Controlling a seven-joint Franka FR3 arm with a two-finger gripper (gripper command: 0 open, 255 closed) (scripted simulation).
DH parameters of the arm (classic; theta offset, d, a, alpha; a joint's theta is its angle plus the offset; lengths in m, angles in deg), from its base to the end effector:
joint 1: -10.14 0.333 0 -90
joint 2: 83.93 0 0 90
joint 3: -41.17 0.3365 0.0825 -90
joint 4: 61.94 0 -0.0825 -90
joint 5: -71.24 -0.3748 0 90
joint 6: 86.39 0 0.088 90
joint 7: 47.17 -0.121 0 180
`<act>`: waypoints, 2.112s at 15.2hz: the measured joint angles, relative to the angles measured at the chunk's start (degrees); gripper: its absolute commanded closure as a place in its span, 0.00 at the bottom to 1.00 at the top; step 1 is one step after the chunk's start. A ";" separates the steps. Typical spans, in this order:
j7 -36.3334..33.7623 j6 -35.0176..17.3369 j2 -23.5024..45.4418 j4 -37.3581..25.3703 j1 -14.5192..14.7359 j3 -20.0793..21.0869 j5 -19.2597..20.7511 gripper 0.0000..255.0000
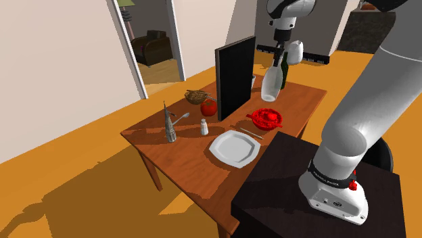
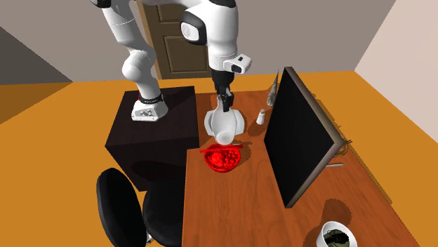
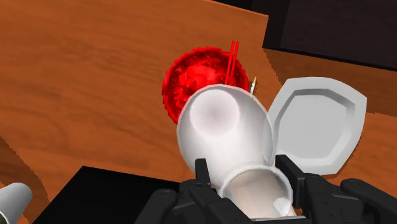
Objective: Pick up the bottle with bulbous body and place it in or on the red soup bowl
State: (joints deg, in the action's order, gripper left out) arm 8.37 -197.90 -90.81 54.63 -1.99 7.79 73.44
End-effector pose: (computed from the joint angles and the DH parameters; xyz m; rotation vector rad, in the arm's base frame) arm 0.3538 -0.3779 0.4996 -3.1173 -0.2999 -0.0489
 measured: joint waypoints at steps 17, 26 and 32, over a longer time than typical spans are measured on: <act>2.73 -12.92 5.09 8.67 -0.21 -1.07 -3.10 1.00; 4.07 -16.95 7.42 10.59 -0.25 -1.18 -4.89 1.00; 4.03 -16.97 7.36 10.80 -0.27 -1.20 -4.81 0.00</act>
State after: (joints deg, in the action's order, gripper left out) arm 12.40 -214.86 -83.45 65.43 -2.26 6.60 68.64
